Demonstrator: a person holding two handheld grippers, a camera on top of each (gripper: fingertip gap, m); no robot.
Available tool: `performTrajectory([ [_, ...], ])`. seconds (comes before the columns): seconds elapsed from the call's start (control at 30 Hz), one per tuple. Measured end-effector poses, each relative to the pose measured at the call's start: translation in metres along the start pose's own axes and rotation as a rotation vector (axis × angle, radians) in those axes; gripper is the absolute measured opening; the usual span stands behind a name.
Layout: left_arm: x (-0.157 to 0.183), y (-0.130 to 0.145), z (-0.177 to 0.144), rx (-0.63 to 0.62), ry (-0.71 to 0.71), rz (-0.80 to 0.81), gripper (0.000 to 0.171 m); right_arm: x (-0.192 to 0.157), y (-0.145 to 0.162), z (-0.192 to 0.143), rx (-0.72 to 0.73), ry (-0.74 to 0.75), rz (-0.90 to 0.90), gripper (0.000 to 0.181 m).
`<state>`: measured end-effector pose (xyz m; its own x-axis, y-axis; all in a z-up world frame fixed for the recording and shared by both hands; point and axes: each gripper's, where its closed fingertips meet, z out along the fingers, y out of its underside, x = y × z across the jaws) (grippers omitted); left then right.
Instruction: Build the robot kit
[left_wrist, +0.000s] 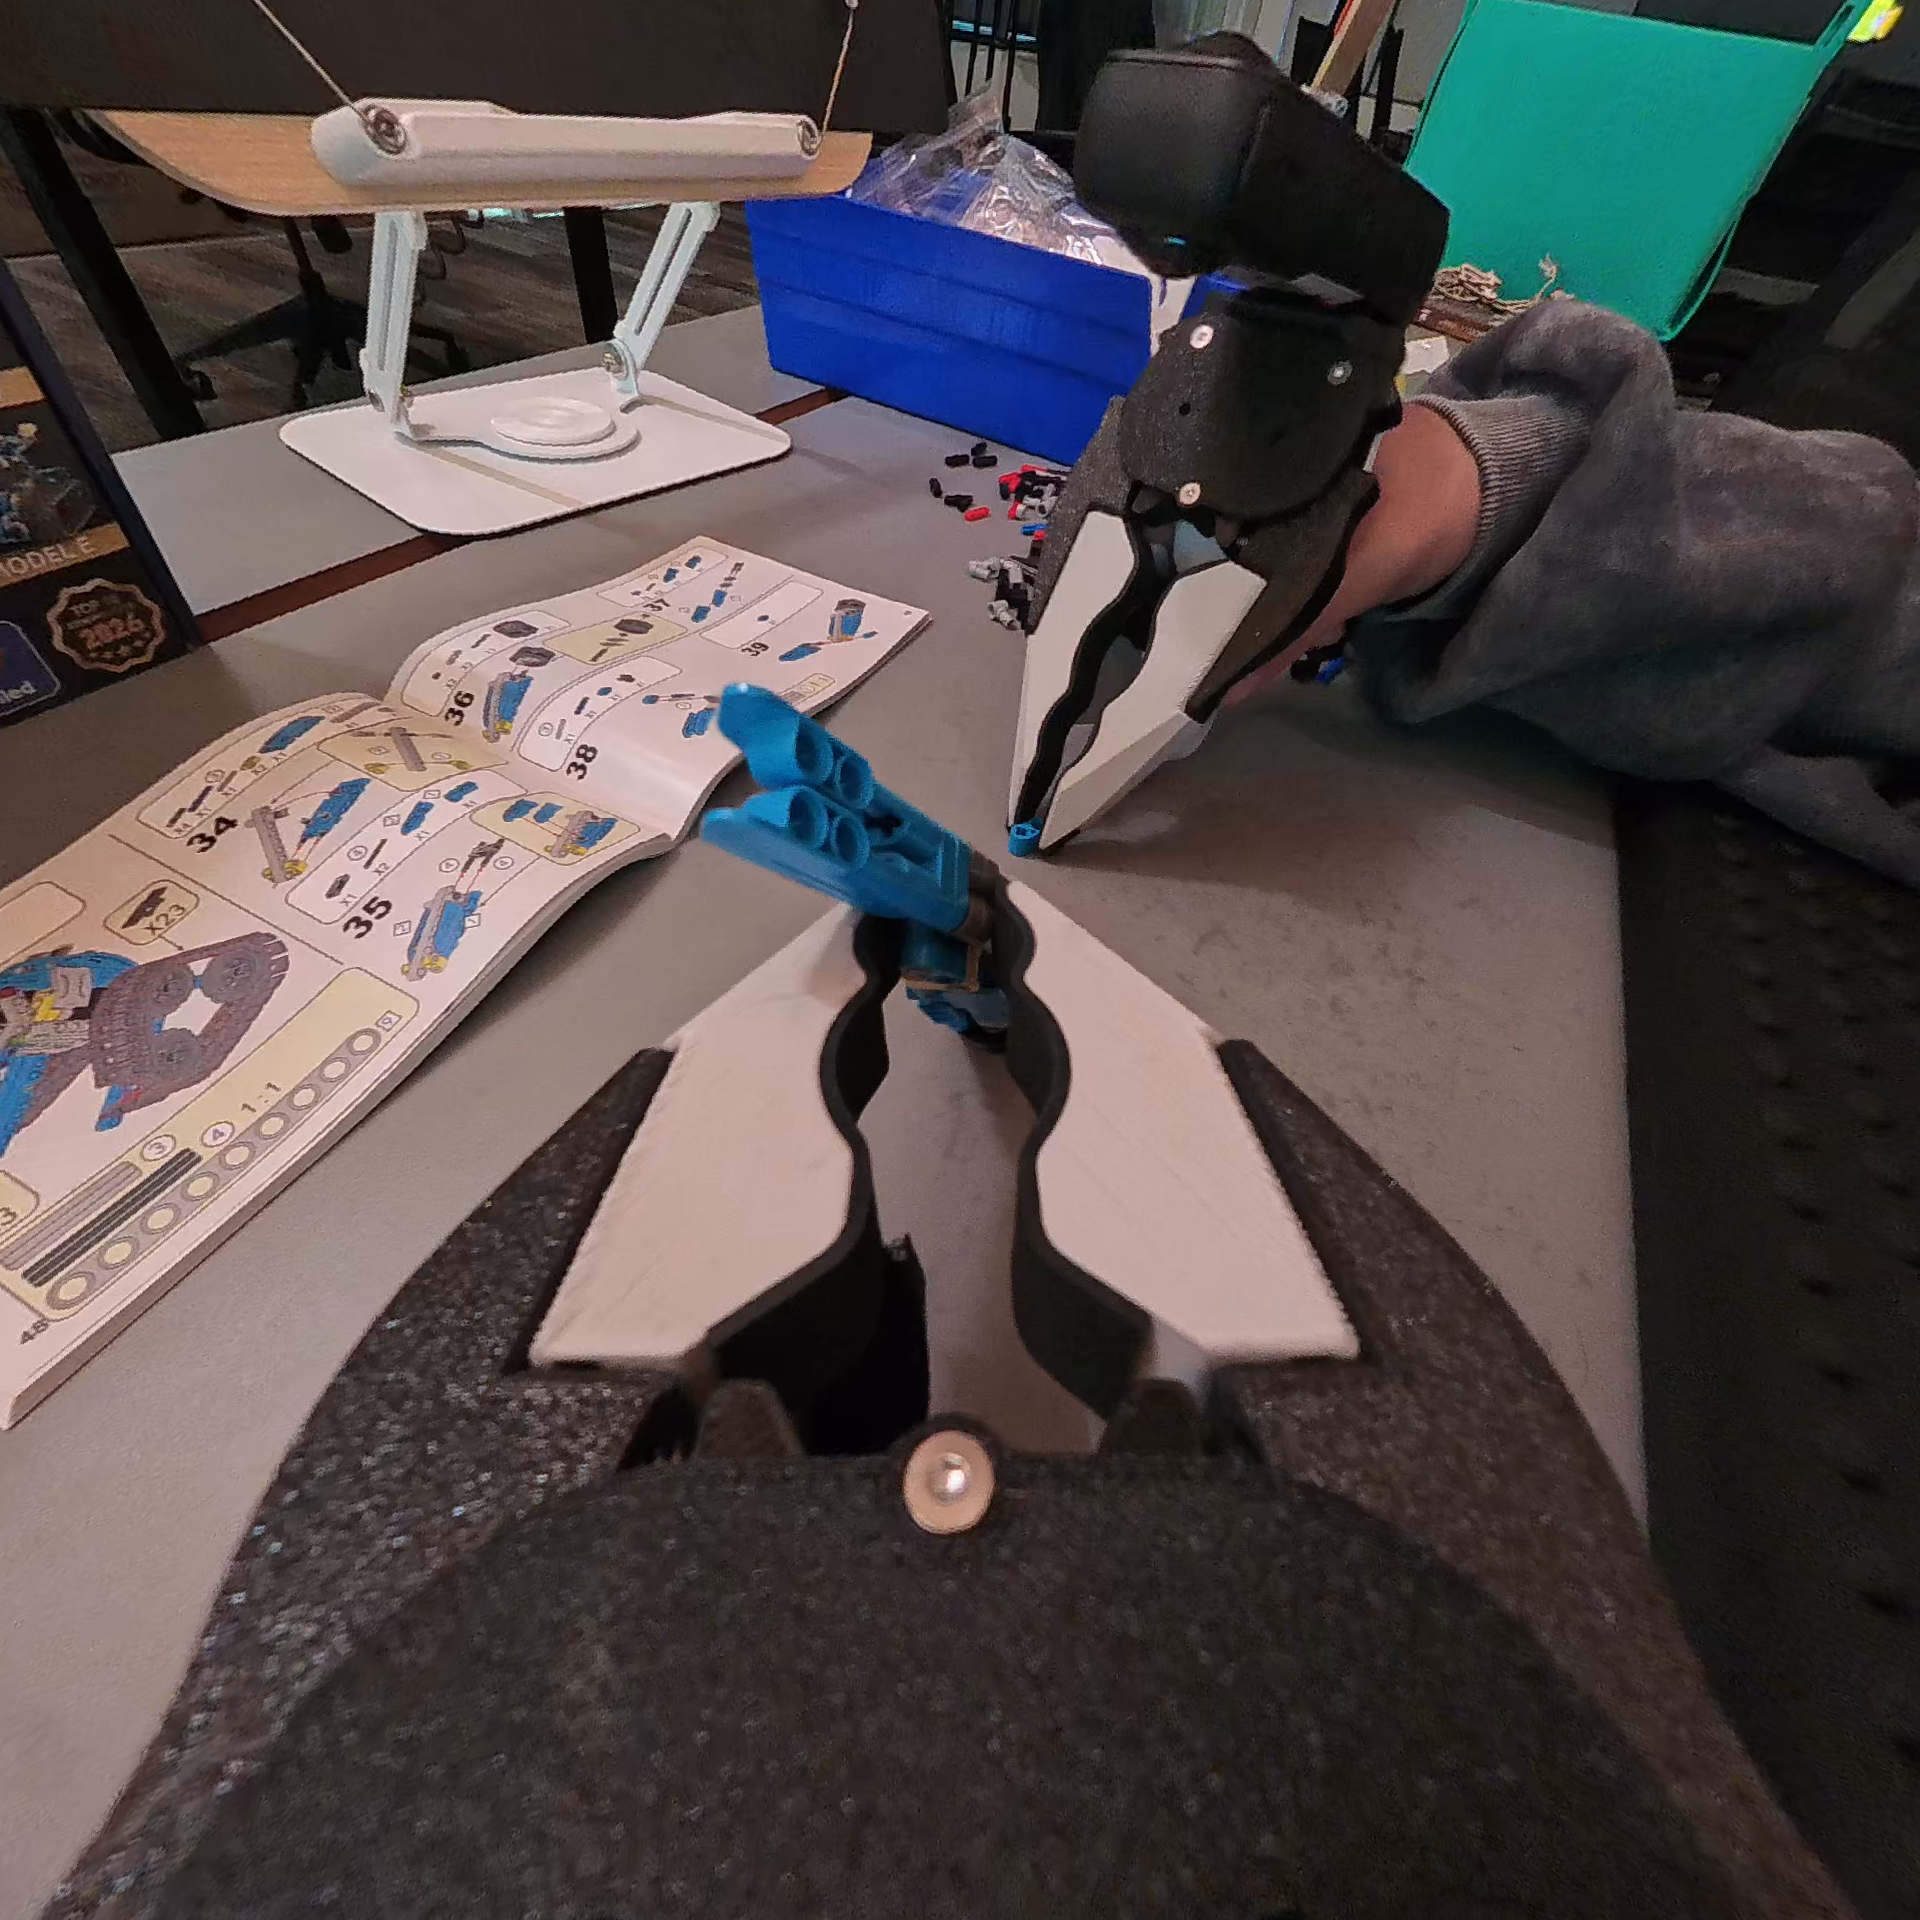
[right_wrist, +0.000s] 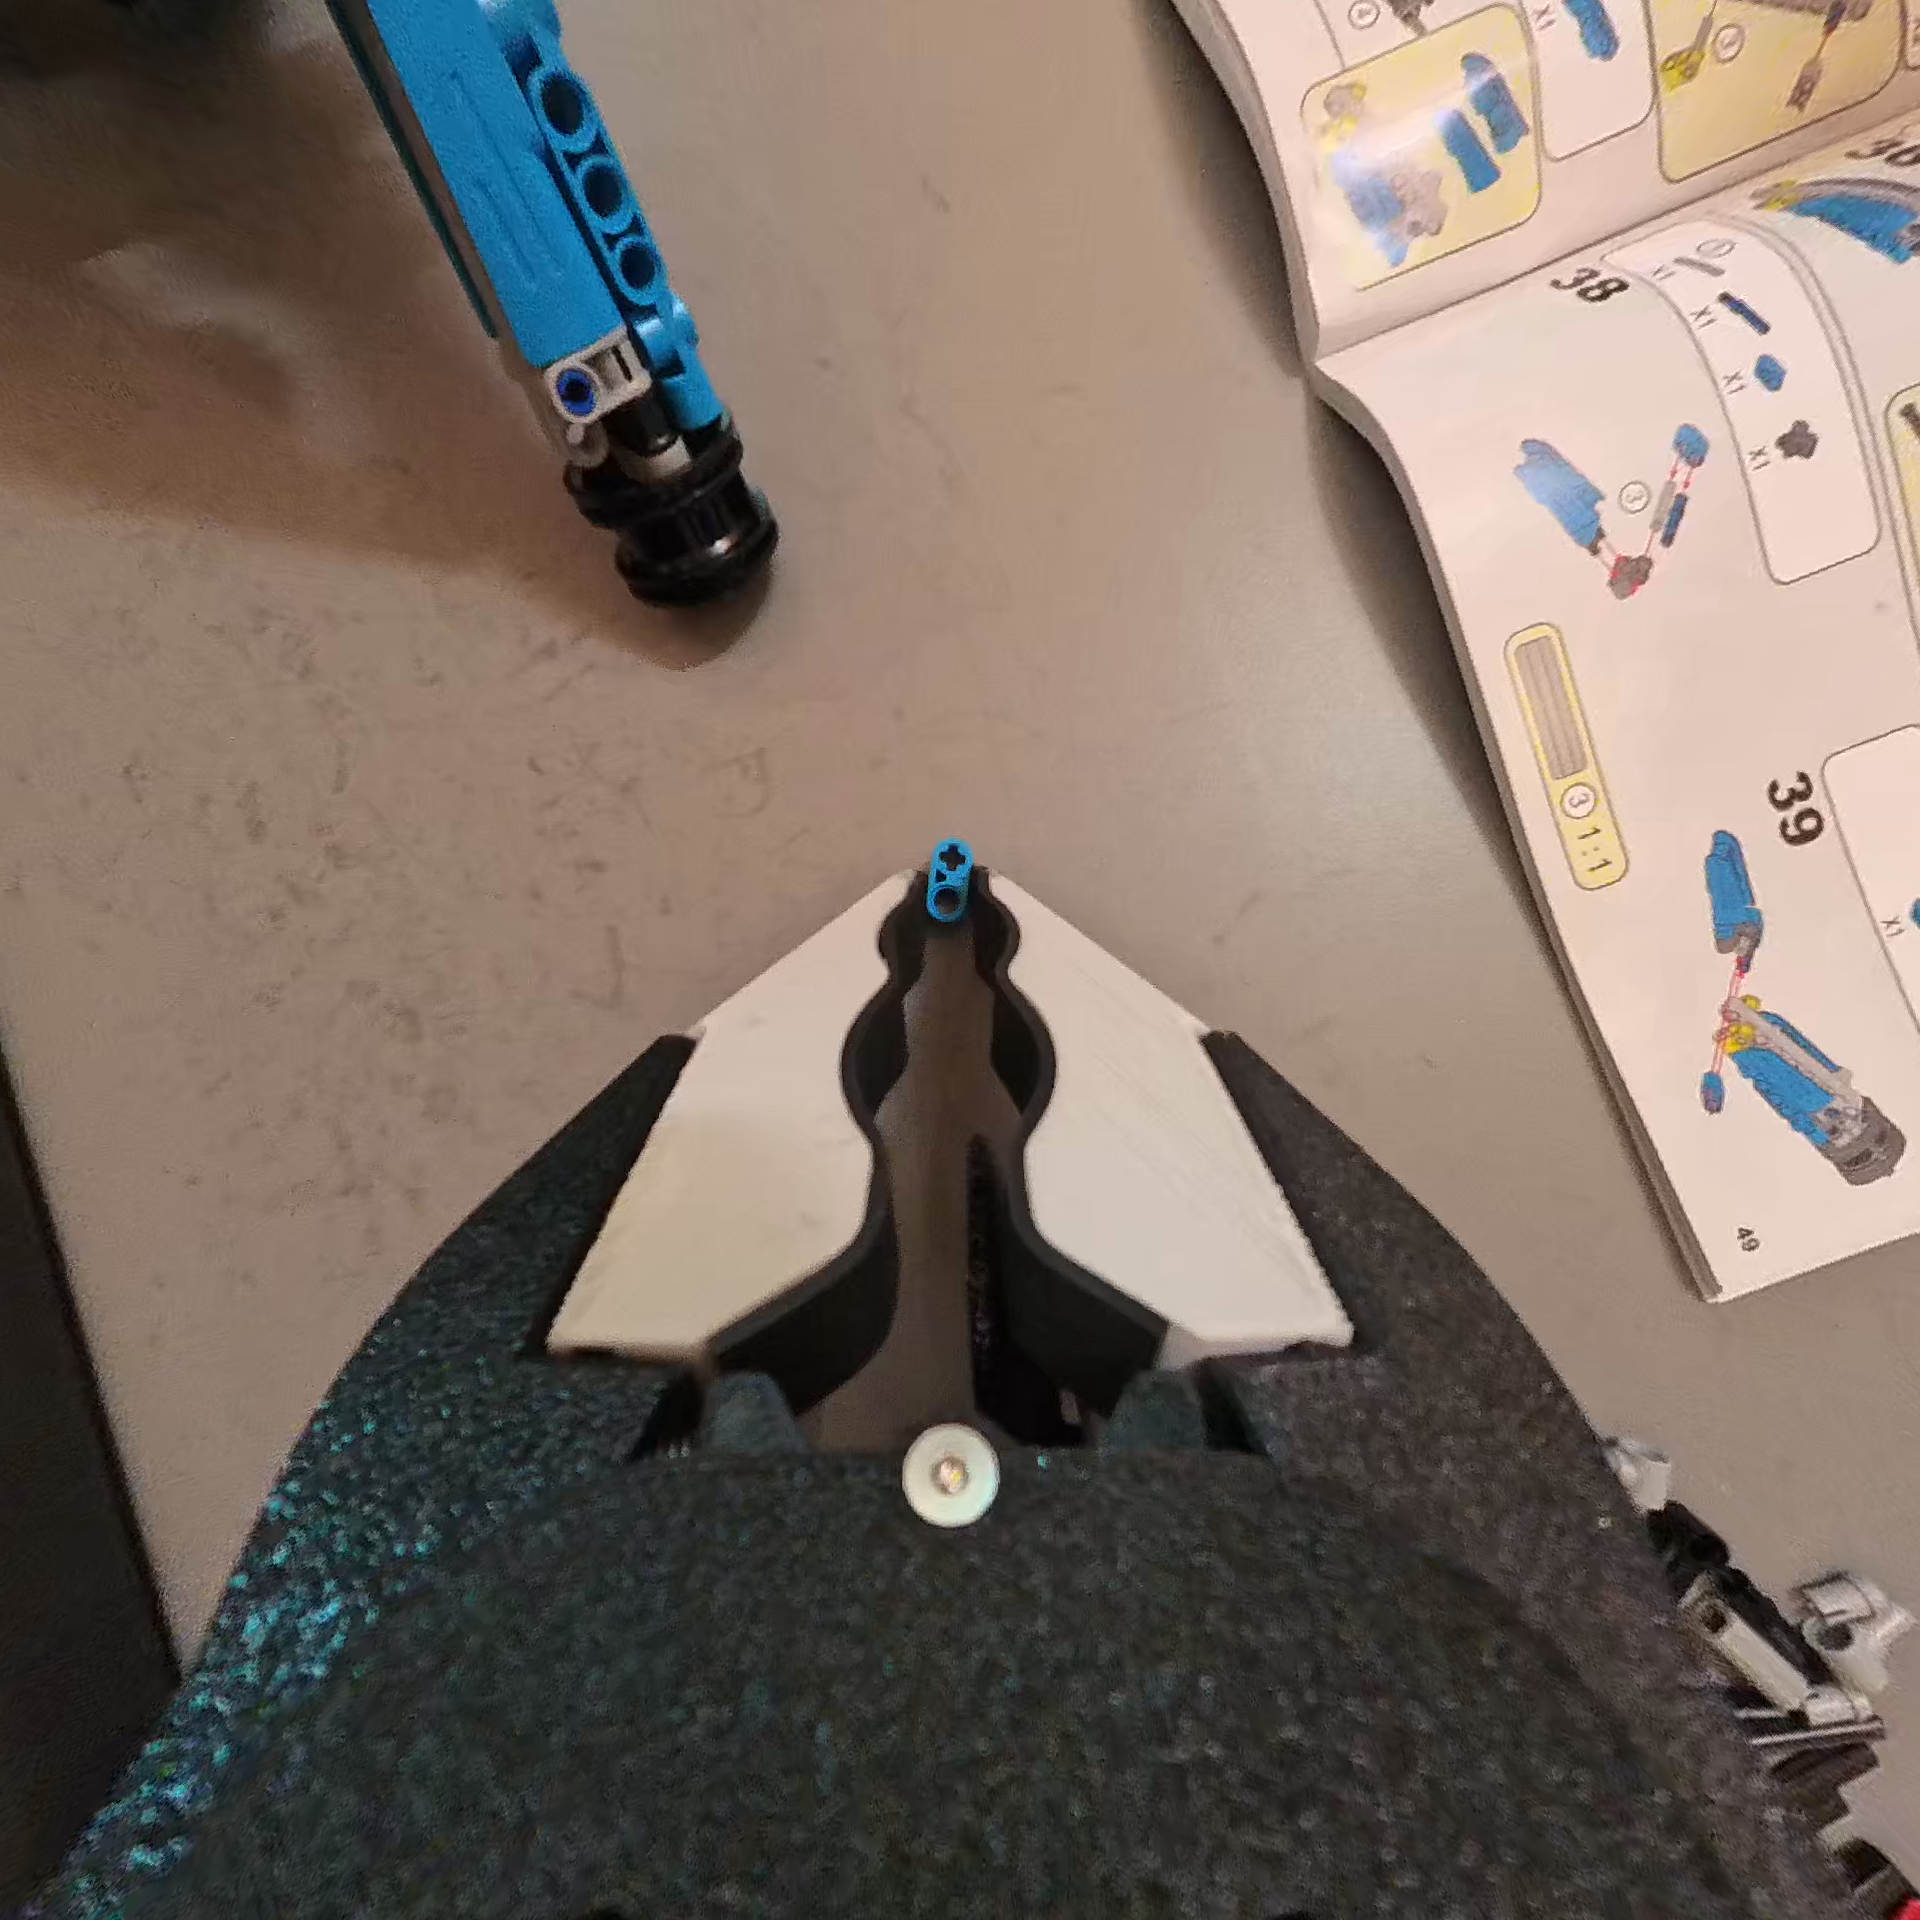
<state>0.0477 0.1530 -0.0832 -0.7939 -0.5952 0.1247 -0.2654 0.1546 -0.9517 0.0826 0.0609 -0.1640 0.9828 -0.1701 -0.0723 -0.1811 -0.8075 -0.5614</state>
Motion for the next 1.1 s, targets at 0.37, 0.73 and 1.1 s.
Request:
performTrajectory([
  [0.37, 0.027, 0.005, 0.003, -0.01, 0.184, -0.05, 0.015, -0.076, -0.104, -0.027, 0.516, -0.529, 0.277, 0.006],
  [0.73, 0.027, 0.004, 0.006, -0.005, 0.171, -0.028, 0.015, -0.075, -0.113, -0.026, 0.552, -0.572, 0.338, 0.007],
  [1.1, 0.032, 0.004, 0.005, 0.002, 0.158, 0.014, 0.013, -0.08, -0.11, -0.027, 0.49, -0.681, 0.408, 0.006],
])
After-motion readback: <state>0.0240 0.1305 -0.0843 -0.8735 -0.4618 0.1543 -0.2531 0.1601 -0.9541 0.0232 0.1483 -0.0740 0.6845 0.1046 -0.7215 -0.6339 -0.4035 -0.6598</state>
